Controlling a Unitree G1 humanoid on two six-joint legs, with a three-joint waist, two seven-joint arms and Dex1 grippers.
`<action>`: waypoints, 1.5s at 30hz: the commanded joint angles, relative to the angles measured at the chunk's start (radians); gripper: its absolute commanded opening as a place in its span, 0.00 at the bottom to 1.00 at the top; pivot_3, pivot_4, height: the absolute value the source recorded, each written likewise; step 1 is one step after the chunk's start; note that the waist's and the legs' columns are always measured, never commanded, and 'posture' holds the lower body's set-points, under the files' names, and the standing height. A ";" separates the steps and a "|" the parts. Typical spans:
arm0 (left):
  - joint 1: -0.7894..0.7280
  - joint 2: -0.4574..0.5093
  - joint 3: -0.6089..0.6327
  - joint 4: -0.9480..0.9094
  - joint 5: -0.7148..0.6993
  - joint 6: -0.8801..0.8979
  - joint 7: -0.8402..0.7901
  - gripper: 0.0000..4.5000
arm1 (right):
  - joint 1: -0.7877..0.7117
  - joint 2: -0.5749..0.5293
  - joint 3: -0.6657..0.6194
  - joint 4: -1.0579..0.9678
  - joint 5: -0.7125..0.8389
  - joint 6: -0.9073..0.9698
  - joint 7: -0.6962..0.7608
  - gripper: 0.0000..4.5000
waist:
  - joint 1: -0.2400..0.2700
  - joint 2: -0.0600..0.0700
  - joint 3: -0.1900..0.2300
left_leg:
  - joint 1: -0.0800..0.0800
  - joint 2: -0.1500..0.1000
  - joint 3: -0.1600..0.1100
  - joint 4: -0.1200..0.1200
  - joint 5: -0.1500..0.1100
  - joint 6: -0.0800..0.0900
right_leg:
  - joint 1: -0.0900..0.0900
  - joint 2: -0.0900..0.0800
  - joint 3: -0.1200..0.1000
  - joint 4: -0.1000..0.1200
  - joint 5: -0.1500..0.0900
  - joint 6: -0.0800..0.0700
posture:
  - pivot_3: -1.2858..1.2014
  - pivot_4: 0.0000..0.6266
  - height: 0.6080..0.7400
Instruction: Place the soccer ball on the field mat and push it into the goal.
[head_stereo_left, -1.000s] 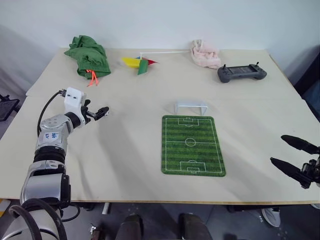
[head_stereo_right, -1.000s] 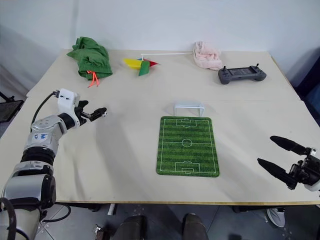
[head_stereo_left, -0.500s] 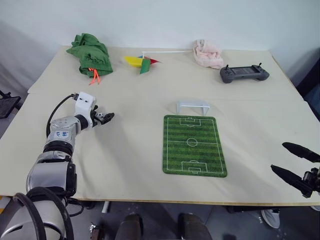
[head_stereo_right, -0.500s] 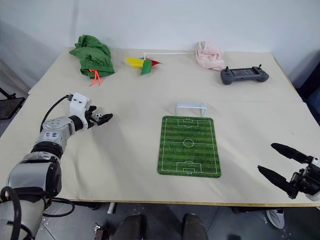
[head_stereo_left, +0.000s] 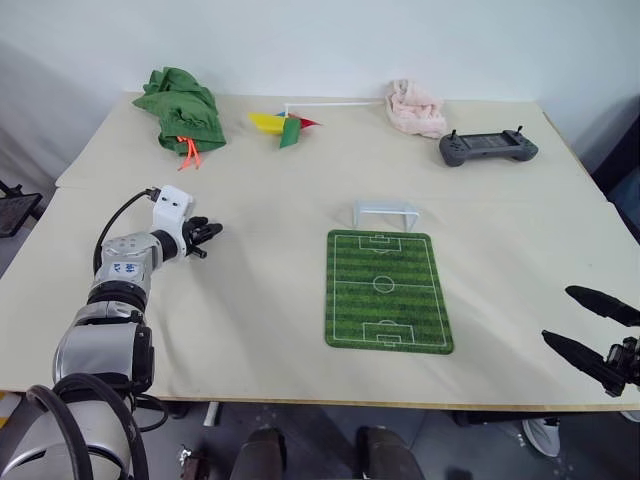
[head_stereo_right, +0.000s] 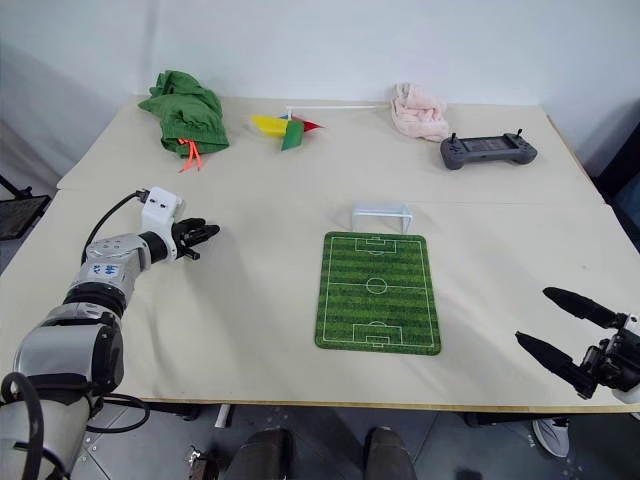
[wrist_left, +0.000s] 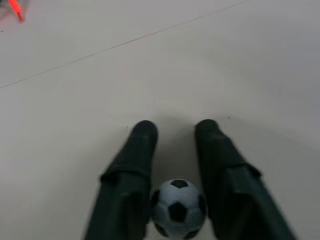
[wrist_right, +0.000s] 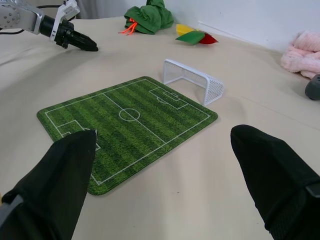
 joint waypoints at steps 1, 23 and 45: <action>0.009 0.028 0.010 0.004 0.004 0.009 -0.003 0.19 | -0.024 -0.023 -0.029 0.008 -0.001 -0.017 -0.006 1.00 | -0.001 0.000 0.000 | 0.000 0.000 0.000 0.000 0.000 0.000 | 0.000 0.000 0.000 0.000 0.000 0.000 | 0.52 0.24 1.00; 0.067 0.099 0.158 -0.260 -0.265 0.016 -0.666 0.19 | -0.081 -0.031 -0.018 0.051 -0.021 -0.025 0.006 1.00 | 0.000 0.000 0.000 | 0.000 0.000 0.000 0.001 0.000 0.000 | -0.001 0.000 0.000 0.002 0.000 0.000 | 0.52 0.24 1.00; 0.186 -0.090 0.000 -0.622 -0.305 -0.134 -0.856 0.19 | -0.055 -0.013 -0.011 0.021 -0.011 -0.019 0.014 1.00 | 0.014 0.000 0.000 | -0.001 0.000 0.000 0.003 -0.001 0.002 | 0.000 0.000 0.000 0.002 0.000 0.000 | 0.52 0.24 1.00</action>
